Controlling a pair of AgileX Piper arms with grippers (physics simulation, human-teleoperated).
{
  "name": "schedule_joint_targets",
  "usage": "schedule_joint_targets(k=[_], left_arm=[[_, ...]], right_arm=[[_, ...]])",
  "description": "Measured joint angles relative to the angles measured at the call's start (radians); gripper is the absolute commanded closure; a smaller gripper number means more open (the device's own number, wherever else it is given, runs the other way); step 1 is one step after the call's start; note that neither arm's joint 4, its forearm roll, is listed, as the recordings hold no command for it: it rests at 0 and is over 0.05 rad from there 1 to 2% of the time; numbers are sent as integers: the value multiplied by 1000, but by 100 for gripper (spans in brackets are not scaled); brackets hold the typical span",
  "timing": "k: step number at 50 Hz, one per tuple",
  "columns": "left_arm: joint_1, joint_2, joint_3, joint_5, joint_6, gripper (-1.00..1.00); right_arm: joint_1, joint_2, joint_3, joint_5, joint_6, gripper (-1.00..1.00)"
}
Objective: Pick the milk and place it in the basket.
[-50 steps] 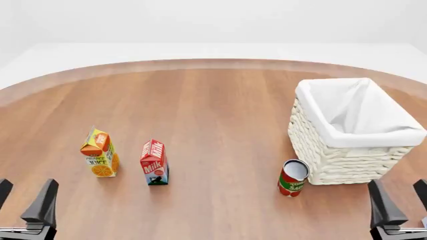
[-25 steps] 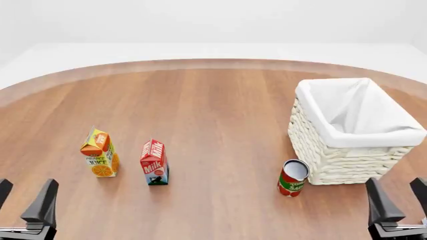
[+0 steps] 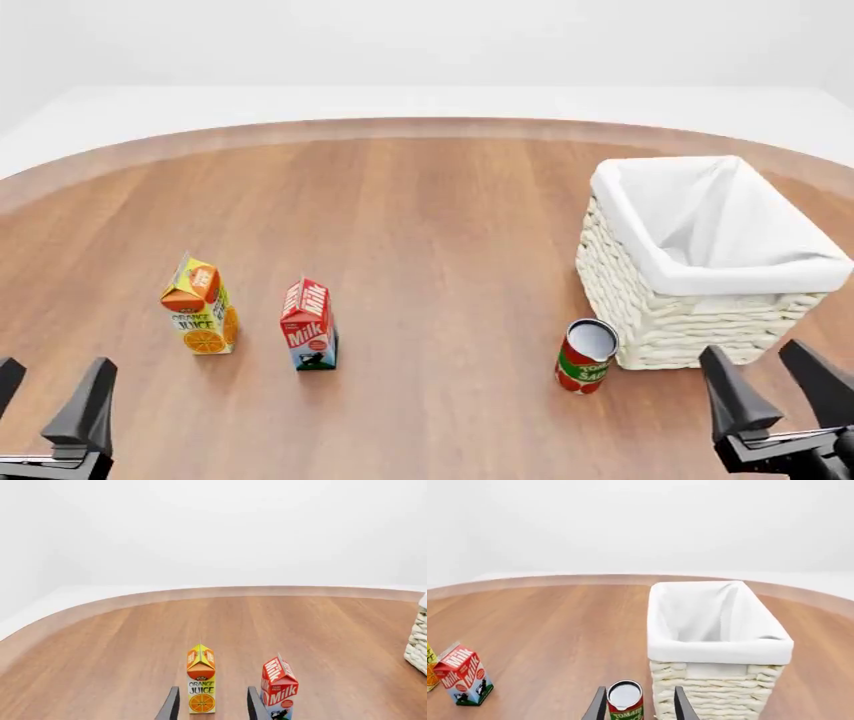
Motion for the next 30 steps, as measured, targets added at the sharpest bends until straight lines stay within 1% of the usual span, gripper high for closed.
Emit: schedule_joint_targets(k=[7, 19, 30], left_arm=[[0, 0, 0, 0, 0, -100], [0, 0, 0, 0, 0, -100], [0, 0, 0, 0, 0, -100]], right_arm=[[47, 87, -17, -52, 1, -100], [129, 217, -64, -108, -7, -100], [201, 333, -111, -156, -34, -100]])
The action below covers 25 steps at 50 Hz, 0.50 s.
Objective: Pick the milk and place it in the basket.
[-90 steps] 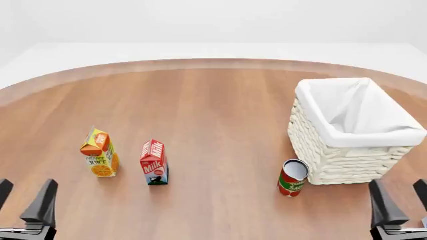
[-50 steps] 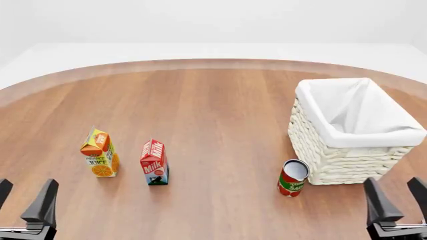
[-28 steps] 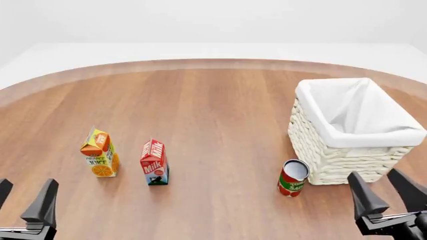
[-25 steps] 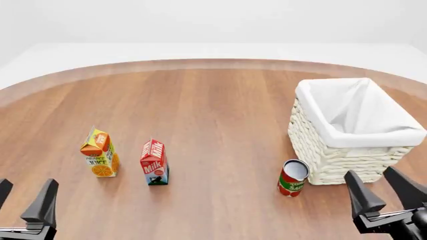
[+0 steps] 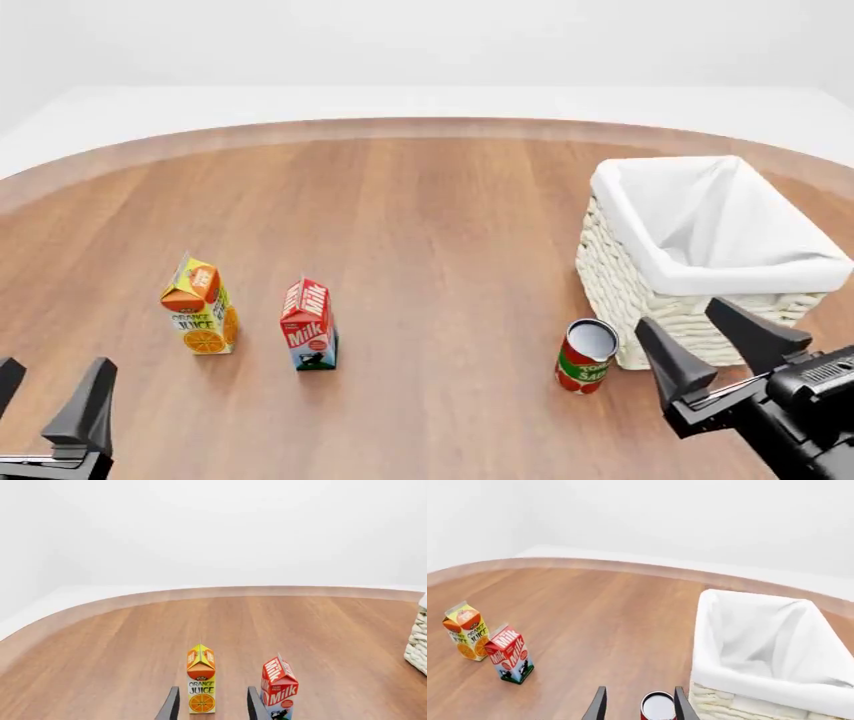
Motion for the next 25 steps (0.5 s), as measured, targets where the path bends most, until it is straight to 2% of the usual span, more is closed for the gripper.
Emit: schedule_joint_targets(k=[14, 25], left_arm=[[0, 0, 0, 0, 0, -100], [0, 0, 0, 0, 0, -100]], right_arm=[[99, 143, -81, -39, -34, -100], [174, 240, -178, -23, -57, -100]])
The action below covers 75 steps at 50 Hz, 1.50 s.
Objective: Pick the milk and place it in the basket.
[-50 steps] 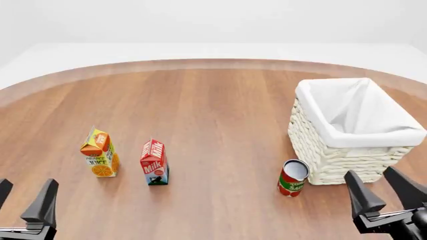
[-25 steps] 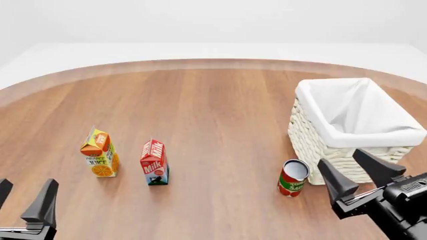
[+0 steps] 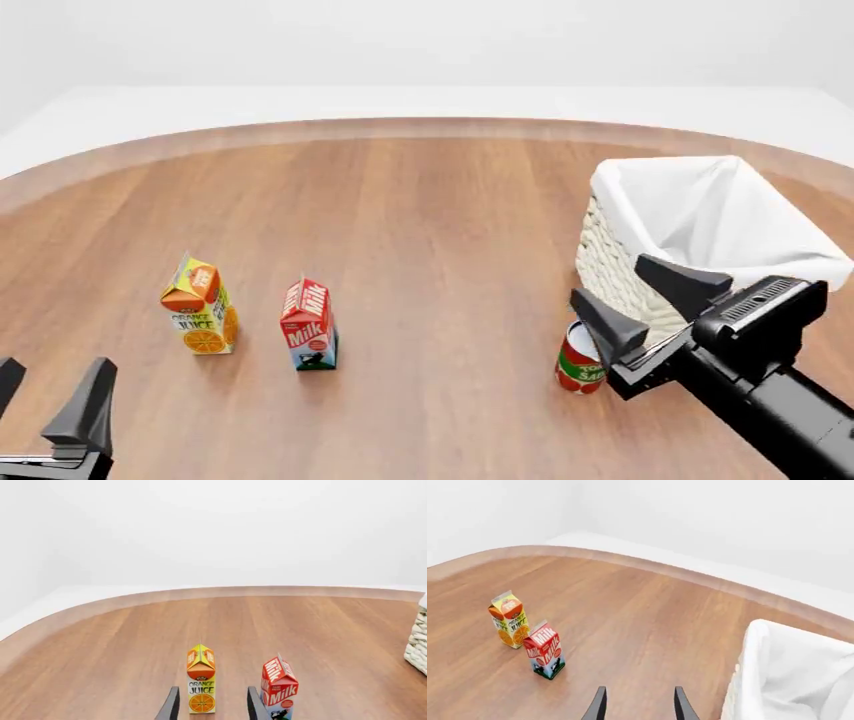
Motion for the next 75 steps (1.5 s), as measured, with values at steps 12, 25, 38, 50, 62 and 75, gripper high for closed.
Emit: schedule_joint_targets(k=[12, 25, 38, 50, 62, 75], left_arm=[[0, 0, 0, 0, 0, -100], [0, 0, 0, 0, 0, -100], [0, 0, 0, 0, 0, -100], [0, 0, 0, 0, 0, -100], [0, 0, 0, 0, 0, -100], [0, 0, 0, 0, 0, -100]], right_arm=[[58, 92, -134, 70, 17, -100], [105, 171, -285, 171, 59, -100], [144, 283, -429, 245, 129, -100], [159, 400, -547, 311, 199, -100], [174, 510, -660, 366, 263, -100], [205, 607, -753, 401, 356, -100]])
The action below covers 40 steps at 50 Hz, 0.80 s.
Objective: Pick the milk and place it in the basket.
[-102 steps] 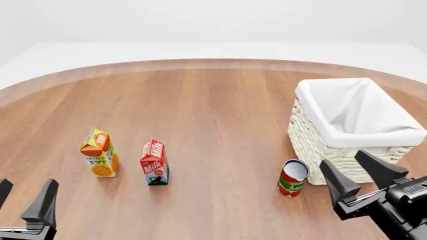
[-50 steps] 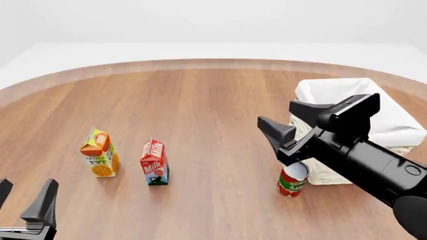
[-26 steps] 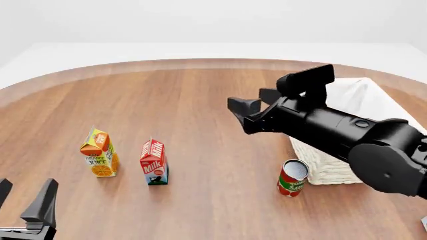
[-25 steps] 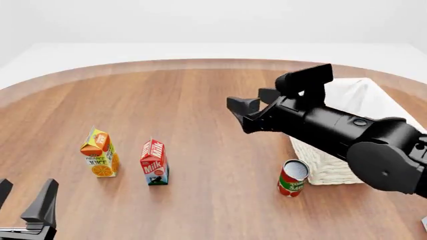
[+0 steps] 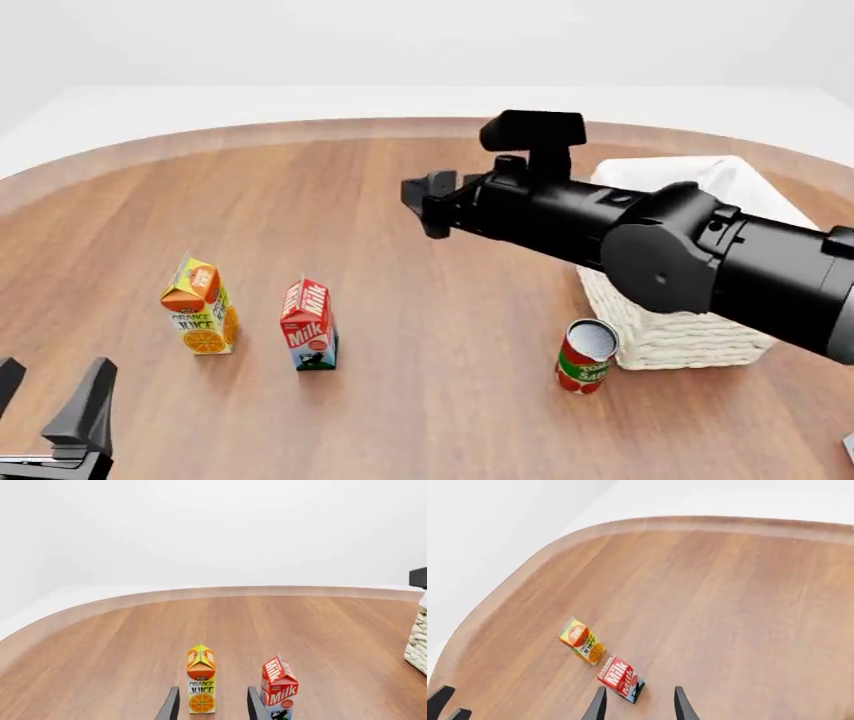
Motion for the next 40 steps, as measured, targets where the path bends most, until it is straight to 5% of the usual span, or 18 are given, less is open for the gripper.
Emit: schedule_joint_targets(k=[40], left_arm=[[0, 0, 0, 0, 0, -100]], right_arm=[[77, 216, -134, -69, 208, -100]])
